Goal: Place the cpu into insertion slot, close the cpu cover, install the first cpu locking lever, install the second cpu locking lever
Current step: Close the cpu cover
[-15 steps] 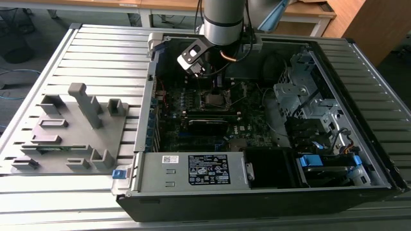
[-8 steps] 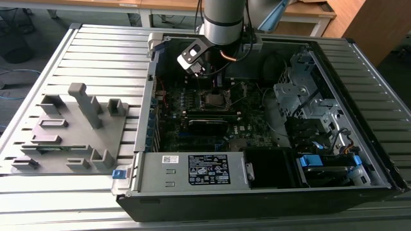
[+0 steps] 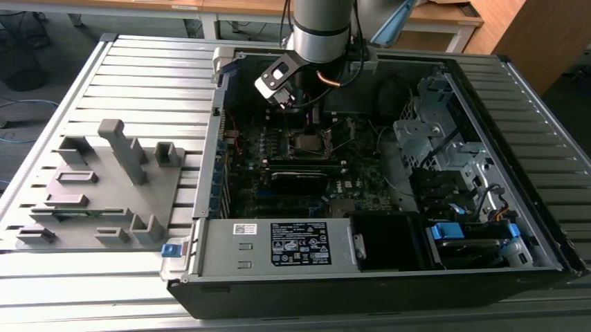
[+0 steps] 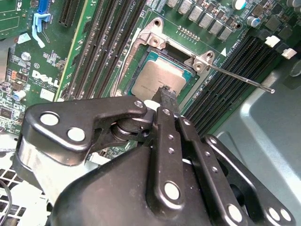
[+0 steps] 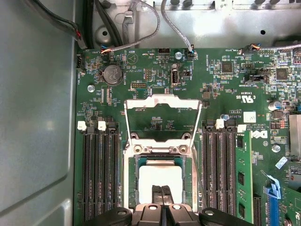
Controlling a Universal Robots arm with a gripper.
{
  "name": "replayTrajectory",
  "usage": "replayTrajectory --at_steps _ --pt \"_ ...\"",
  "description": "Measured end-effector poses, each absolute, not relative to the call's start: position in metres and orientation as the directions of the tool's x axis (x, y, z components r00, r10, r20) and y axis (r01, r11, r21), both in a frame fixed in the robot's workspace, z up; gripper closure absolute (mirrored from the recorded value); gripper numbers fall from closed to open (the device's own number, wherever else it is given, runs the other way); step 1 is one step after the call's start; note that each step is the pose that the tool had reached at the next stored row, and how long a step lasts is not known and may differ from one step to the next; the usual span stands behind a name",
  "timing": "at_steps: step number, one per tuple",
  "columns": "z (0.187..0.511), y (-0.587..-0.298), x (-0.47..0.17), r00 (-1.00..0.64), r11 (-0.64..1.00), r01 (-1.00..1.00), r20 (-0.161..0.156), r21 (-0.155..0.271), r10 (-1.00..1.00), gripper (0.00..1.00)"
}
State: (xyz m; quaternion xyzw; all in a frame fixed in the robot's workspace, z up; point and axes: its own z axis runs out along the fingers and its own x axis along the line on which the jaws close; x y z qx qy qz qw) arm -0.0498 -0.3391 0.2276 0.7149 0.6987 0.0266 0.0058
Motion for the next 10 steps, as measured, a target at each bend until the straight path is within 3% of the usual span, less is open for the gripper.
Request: replayTrajectory --at_steps 10 --pt "0.240 -0.339 -0.050 0.022 -0.024 0.999 0.029 0.045 0.999 0.89"
